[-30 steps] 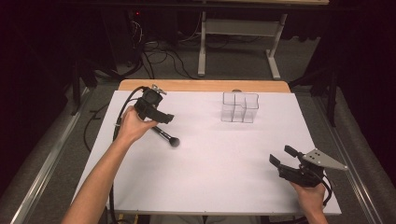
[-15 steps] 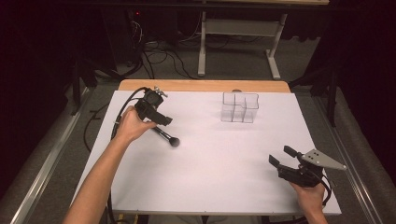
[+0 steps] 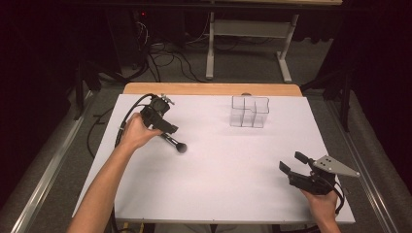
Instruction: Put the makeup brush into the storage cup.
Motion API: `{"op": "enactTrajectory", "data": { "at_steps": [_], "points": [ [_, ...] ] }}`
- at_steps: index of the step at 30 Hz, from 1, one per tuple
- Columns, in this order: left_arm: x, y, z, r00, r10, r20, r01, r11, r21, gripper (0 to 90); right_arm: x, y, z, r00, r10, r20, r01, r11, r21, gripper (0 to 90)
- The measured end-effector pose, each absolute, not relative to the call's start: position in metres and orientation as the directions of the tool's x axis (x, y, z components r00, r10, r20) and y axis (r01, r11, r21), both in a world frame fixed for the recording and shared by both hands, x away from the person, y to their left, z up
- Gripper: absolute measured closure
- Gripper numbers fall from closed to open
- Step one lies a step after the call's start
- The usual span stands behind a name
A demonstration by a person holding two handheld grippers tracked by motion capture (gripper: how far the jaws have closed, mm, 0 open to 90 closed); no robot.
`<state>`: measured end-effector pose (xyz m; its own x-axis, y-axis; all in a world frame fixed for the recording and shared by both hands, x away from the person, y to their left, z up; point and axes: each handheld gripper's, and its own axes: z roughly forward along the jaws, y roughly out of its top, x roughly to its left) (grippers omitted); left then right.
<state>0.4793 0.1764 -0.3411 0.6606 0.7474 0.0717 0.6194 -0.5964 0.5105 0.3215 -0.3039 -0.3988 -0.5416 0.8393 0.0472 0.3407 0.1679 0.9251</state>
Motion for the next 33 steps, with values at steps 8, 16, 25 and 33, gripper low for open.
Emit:
{"op": "enactTrajectory", "data": {
  "at_steps": [8, 16, 25, 33],
  "points": [
    [0.481, 0.176, -0.348, 0.673, 0.736, 0.076, 0.618, -0.615, 0.490, 22.6, 0.322, -0.304, -0.399, -0.542, 0.839, 0.045, 0.340, 0.170, 0.925, 29.1],
    [0.482, 0.175, -0.357, 0.683, 0.724, 0.091, 0.615, -0.638, 0.463, 23.6, 0.323, -0.305, -0.400, -0.541, 0.839, 0.048, 0.344, 0.169, 0.924, 29.2],
    [0.483, 0.176, -0.363, 0.699, 0.709, 0.098, 0.611, -0.662, 0.434, 23.8, 0.323, -0.305, -0.400, -0.543, 0.839, 0.049, 0.344, 0.169, 0.923, 29.2],
    [0.483, 0.174, -0.370, 0.715, 0.694, 0.087, 0.609, -0.678, 0.411, 21.7, 0.323, -0.304, -0.400, -0.548, 0.835, 0.047, 0.344, 0.173, 0.923, 29.3]
  ]
}}
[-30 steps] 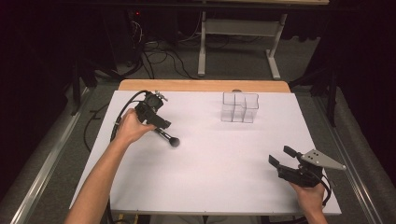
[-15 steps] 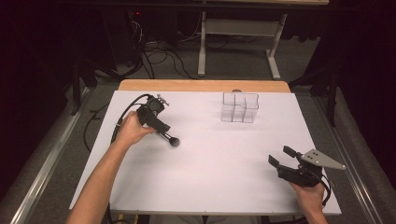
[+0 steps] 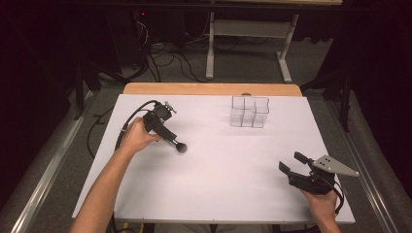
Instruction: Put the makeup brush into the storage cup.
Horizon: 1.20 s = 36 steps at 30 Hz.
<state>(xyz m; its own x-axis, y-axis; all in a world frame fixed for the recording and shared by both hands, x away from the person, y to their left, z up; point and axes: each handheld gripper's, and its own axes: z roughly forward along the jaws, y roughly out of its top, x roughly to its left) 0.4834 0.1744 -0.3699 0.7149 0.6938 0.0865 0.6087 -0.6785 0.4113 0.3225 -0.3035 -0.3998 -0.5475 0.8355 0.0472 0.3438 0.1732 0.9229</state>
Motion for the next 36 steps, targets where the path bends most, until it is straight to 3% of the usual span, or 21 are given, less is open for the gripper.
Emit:
{"op": "enactTrajectory", "data": {
  "at_steps": [36],
  "points": [
    [0.489, 0.182, -0.397, 0.747, 0.662, 0.064, 0.588, -0.702, 0.401, 16.4, 0.325, -0.299, -0.403, -0.558, 0.828, 0.044, 0.362, 0.195, 0.912, 29.2]
  ]
}}
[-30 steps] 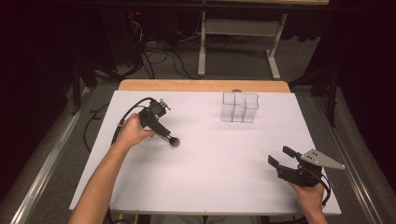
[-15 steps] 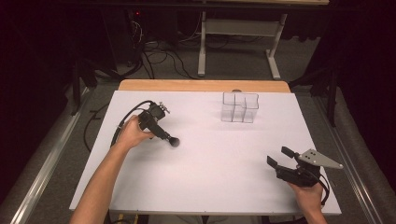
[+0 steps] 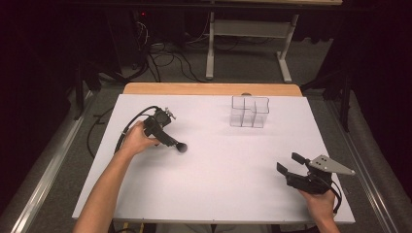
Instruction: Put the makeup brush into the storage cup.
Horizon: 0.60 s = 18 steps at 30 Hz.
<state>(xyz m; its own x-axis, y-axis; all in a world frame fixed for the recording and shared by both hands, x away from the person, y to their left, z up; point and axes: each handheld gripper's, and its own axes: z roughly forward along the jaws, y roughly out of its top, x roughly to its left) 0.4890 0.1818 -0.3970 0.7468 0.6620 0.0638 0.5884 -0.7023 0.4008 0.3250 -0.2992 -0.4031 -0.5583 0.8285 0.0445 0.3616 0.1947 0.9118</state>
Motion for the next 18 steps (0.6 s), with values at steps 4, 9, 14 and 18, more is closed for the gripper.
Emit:
{"op": "enactTrajectory", "data": {
  "at_steps": [4, 9, 14, 18],
  "points": [
    [0.4895, 0.1825, -0.3977, 0.753, 0.655, 0.061, 0.580, -0.705, 0.409, 16.4, 0.3250, -0.2989, -0.4031, -0.562, 0.826, 0.046, 0.363, 0.196, 0.911, 29.2],
    [0.4894, 0.1830, -0.3985, 0.760, 0.647, 0.066, 0.566, -0.708, 0.423, 16.2, 0.3247, -0.2985, -0.4033, -0.560, 0.827, 0.049, 0.368, 0.195, 0.909, 29.2],
    [0.4904, 0.1848, -0.4000, 0.771, 0.635, 0.049, 0.557, -0.710, 0.432, 16.7, 0.3255, -0.2987, -0.4035, -0.563, 0.825, 0.045, 0.366, 0.199, 0.909, 29.2],
    [0.4905, 0.1853, -0.4002, 0.772, 0.634, 0.050, 0.554, -0.710, 0.435, 16.7, 0.3252, -0.2983, -0.4035, -0.564, 0.825, 0.044, 0.365, 0.201, 0.909, 29.2]
  ]
}}
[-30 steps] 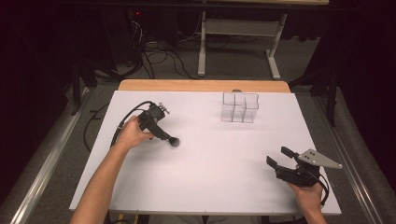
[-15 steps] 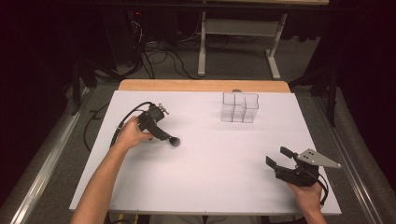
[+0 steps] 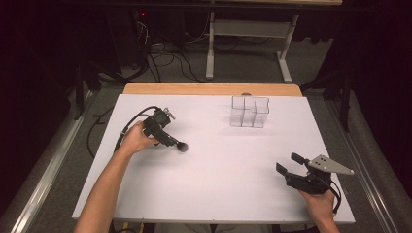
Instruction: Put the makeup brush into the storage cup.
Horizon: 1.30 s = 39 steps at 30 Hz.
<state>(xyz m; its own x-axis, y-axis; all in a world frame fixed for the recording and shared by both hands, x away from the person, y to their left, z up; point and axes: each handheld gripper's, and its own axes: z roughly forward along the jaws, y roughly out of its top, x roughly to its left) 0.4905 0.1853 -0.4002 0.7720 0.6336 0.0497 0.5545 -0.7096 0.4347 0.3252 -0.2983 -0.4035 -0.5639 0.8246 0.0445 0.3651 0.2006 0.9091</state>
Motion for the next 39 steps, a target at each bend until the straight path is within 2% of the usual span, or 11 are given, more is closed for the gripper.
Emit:
{"op": "enactTrajectory", "data": {
  "at_steps": [30, 39],
  "points": [
    [0.4908, 0.1822, -0.4017, 0.792, 0.608, 0.046, 0.524, -0.718, 0.458, 18.3, 0.3248, -0.2987, -0.4034, -0.562, 0.826, 0.051, 0.371, 0.196, 0.907, 29.4],
    [0.4911, 0.1805, -0.4045, 0.804, 0.594, 0.017, 0.534, -0.735, 0.418, 20.2, 0.3247, -0.2987, -0.4034, -0.564, 0.824, 0.051, 0.371, 0.197, 0.908, 29.4]
  ]
}}
